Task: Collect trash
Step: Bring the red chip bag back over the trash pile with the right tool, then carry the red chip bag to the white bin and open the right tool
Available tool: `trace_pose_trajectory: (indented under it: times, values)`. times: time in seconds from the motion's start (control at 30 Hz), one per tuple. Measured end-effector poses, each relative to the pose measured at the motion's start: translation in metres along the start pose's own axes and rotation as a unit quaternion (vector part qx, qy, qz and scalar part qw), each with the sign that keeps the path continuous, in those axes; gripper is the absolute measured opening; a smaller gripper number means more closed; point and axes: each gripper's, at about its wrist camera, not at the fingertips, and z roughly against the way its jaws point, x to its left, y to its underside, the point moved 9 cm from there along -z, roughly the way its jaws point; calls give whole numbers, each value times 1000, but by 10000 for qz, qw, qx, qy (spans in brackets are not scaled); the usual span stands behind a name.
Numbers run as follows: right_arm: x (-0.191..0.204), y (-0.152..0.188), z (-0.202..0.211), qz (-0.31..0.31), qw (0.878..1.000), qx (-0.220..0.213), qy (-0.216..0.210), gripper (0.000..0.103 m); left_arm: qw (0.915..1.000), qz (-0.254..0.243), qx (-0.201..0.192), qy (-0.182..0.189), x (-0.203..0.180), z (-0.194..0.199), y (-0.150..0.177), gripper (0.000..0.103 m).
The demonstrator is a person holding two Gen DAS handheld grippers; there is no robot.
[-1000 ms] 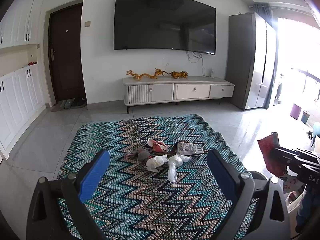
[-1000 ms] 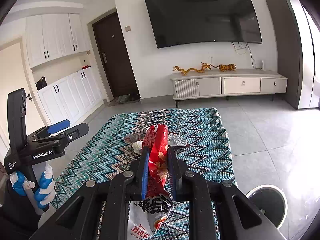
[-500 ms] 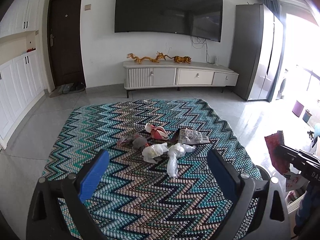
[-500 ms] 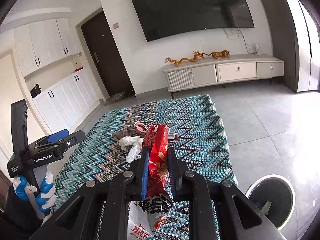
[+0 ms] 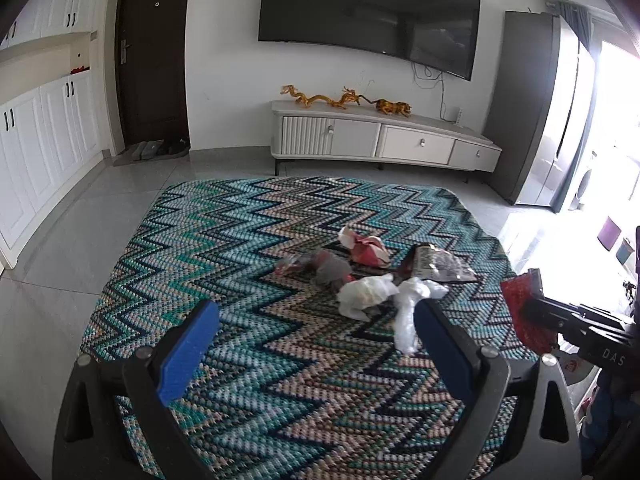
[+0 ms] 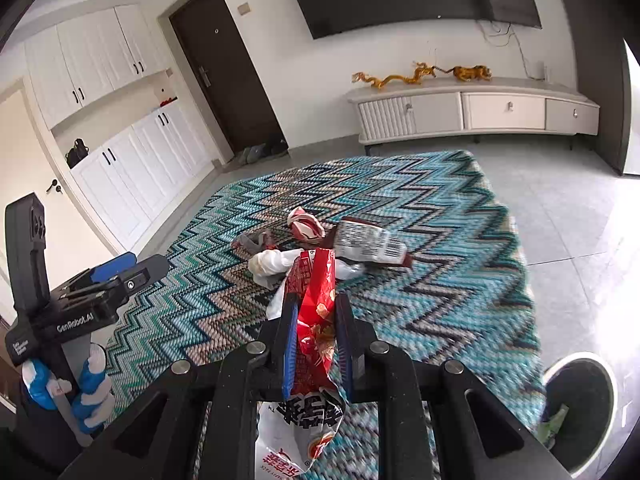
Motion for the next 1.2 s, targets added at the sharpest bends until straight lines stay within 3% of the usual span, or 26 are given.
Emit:
trace_pose_trajectory:
  times: [0.4, 0.47, 0.5, 0.53, 0.73, 0.9, 1.0, 1.2]
  values:
    - [2, 4, -86, -280, 9971, 700, 97, 20, 9990, 364, 253, 81, 37, -41, 15, 99]
    - [3, 4, -92, -309, 9968, 734, 94, 33, 9987, 412, 260, 121, 41, -43, 16, 99]
    - [4, 4, -95, -317, 9967, 743, 106, 47, 9987, 429, 255, 139, 43, -44, 16, 99]
    - [6, 4, -96, -317, 9967, 744, 87, 51, 9986, 442, 250, 157, 44, -45, 16, 99]
    - [17, 7, -111, -206, 9956, 887, 236, 60, 9982, 501, 246, 215, 50, -49, 17, 99]
    - [18, 8, -129, -100, 9937, 970, 546, 60, 9984, 464, 259, 184, 52, -50, 19, 99]
    - [13, 11, -136, -100, 9927, 1005, 667, 33, 9985, 433, 283, 176, 51, -50, 21, 99]
    - [12, 12, -121, -36, 9950, 876, 486, 23, 9986, 406, 308, 164, 47, -49, 23, 99]
